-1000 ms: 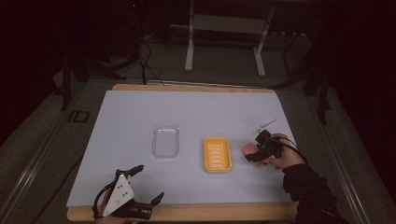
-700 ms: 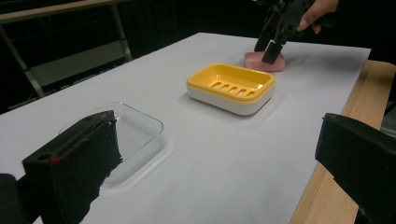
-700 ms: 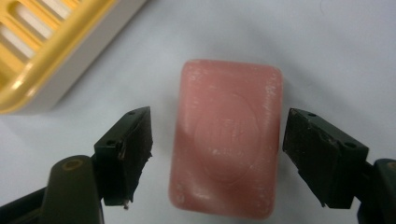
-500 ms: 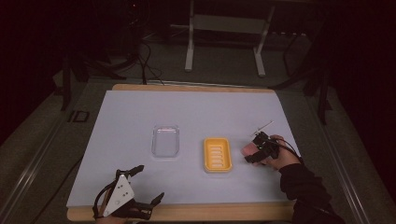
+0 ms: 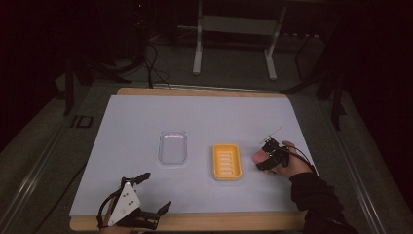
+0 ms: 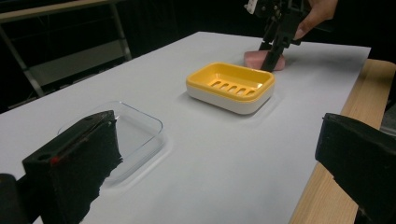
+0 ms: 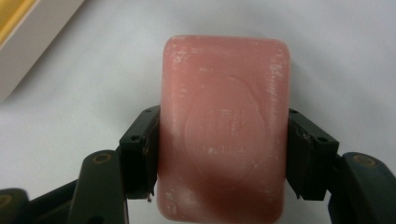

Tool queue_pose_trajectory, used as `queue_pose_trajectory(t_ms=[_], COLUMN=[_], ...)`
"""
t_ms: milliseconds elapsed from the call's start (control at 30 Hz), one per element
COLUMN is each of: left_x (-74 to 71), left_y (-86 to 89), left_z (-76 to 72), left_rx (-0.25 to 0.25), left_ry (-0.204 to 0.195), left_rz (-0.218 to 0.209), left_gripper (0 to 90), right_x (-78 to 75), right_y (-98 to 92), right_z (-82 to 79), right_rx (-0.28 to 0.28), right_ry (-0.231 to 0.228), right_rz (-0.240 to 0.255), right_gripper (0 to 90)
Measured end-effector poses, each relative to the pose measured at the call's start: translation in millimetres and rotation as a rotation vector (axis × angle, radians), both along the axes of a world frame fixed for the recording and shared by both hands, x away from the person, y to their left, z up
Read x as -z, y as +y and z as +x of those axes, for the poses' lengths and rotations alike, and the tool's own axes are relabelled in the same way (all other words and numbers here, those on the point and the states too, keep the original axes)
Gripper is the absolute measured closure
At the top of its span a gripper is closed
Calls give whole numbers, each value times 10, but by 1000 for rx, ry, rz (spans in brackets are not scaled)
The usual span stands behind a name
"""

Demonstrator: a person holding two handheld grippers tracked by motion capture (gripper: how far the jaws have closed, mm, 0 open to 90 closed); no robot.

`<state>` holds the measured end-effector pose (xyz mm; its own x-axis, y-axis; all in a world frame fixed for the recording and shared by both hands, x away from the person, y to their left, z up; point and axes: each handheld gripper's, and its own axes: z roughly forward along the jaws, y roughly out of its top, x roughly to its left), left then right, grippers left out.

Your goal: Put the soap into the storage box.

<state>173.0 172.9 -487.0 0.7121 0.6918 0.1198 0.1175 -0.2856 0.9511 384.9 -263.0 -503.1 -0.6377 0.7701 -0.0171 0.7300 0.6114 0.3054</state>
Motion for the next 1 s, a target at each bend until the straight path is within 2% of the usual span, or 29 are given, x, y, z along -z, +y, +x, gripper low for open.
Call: queue_pose_trajectory(t_ms=[133,200,433,467,600,767,900,1000], left_x=[0,0,-2,-2,-4,-6,-6,-7], left_y=[-1,-1,-1,-1,2,3,0,1], left_z=[3,1,-2,-2,-7,-9,-15,-17], left_rx=[0,0,-1,-1,-3,-3,-3,-4], left_ry=[2,0,0,0,-1,-1,-2,-2], left_rz=[1,-1,-4,-4,-4,-5,-3,-2], left_gripper=[4,3,3,3,3,3,3,4], right_x=[-12,-16,-75,-75,-156,-245,-317,-366], right_y=[40,40,74,74,74,80,117,160], right_z=[-13,-14,-71,-71,-95,-144,-191,-217], right_rx=[75,132,272,272,337,371,402,410], right_ry=[14,28,46,46,32,13,-21,-19], right_rz=[-21,-13,-8,-8,-12,-1,1,11], right_gripper=[373,373,375,375,375,375,375,375])
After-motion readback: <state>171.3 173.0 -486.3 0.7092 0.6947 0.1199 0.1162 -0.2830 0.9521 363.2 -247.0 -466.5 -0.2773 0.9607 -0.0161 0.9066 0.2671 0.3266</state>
